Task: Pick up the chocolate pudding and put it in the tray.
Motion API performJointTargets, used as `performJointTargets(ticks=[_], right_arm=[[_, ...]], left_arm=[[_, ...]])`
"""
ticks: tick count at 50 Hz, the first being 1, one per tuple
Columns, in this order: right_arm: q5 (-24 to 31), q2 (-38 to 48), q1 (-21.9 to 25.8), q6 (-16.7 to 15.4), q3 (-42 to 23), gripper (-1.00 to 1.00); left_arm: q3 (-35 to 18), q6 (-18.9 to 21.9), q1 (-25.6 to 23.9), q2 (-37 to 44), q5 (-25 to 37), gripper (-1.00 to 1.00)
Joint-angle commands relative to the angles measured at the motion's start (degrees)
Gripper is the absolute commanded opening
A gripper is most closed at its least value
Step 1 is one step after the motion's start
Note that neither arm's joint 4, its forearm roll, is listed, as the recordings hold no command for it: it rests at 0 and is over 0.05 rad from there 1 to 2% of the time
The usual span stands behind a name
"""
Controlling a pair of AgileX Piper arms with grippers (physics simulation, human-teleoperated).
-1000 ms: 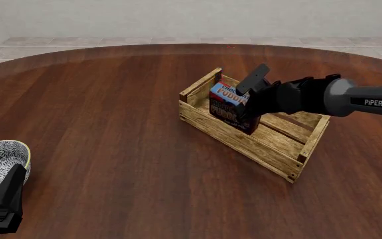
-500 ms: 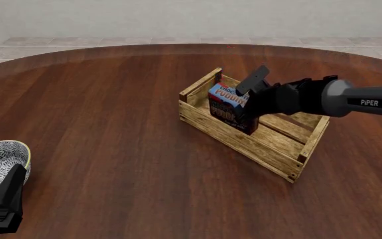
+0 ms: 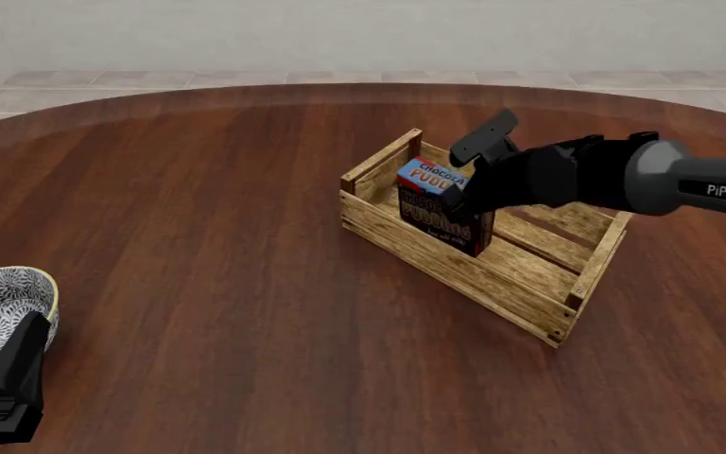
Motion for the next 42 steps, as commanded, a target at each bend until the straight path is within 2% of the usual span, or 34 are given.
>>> performJointTargets(ticks=[1, 9, 13, 23, 32, 36, 42], right_arm=[[2.22, -3.64, 0.29, 0.49, 0.00, 1.00], [4.63, -9.05, 1.14, -1.06, 1.13, 1.00], [6.20, -13.15, 2.43, -0.61, 1.79, 1.00], [12.79, -26.19, 5.88, -1.61, 2.06, 1.00], [16.95, -33.57, 6.92, -2.51, 1.73, 1.00], [20.56, -38.84, 7.70, -3.68, 1.69, 1.00], [22.60, -43.17, 8.02, -3.65, 2.09, 1.00]], left_arm=[[0.00, -0.01, 0.00, 0.00, 0.00, 1.00], [0.00, 0.00, 0.00, 0.00, 0.00, 1.00], [0.00, 0.01, 0.00, 0.00, 0.00, 1.00], [0.00, 0.00, 0.00, 0.00, 0.00, 1.00], [0.00, 0.00, -0.01, 0.00, 0.00, 1.00], [0.00, 0.00, 0.00, -0.01, 0.00, 1.00], [0.00, -0.01, 0.01, 0.00, 0.00, 1.00]])
